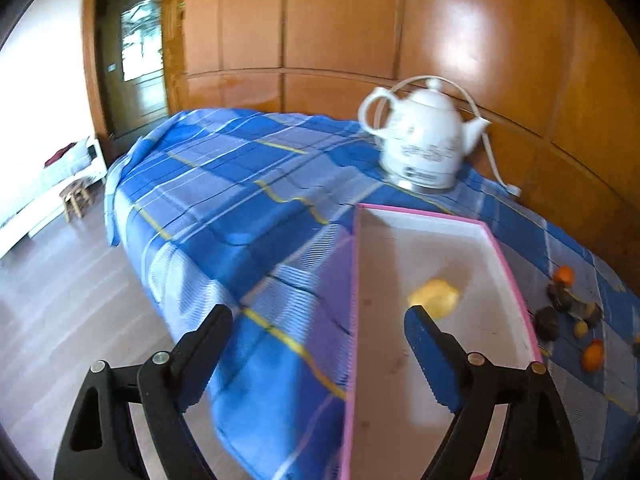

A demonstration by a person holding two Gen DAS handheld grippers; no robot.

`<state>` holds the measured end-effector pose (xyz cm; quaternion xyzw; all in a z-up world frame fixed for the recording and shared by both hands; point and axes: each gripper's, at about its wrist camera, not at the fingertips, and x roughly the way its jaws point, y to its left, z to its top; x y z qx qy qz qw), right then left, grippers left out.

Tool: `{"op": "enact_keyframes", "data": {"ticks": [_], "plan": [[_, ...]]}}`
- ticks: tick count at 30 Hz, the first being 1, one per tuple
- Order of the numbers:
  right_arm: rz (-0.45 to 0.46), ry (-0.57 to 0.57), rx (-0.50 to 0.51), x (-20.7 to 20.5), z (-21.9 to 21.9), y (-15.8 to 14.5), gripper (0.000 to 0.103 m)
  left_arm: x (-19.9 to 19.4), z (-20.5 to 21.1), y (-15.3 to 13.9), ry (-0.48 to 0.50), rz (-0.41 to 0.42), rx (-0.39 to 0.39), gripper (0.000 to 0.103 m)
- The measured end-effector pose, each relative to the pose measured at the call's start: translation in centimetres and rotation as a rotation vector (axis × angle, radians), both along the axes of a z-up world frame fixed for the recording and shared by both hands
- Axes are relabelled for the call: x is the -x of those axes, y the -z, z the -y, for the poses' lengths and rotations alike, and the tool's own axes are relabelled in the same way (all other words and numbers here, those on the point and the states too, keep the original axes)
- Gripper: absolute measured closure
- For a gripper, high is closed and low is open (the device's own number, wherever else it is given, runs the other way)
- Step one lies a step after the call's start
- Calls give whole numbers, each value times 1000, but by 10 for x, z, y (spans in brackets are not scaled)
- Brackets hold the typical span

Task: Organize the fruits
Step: 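Carry the small yellow ball into the tray and open the right tool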

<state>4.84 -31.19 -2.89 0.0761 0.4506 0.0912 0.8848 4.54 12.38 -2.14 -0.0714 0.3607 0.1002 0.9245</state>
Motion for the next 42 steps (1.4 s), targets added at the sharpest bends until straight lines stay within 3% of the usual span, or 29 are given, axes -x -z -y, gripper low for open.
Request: {"op": "enact_keyframes", "data": {"ticks": [4,10,21,31,42], "plan": [[1,-140,-47,1,-50,-6,80,2,-17,3,-50,-3,24,16],[-55,-330,-69,-17,-141,12,80,6,-18,4,-23,6,54,16],[-97,-387,-19,-61,-224,38,79,15,8,10,96,-4,49,16],[-80,-334,2,-62,-223,42,76,20,36,6,175,-3,39,16],[-14,-289,15,-37,-191,19,75,26,58,2,233,1,12,16]]}}
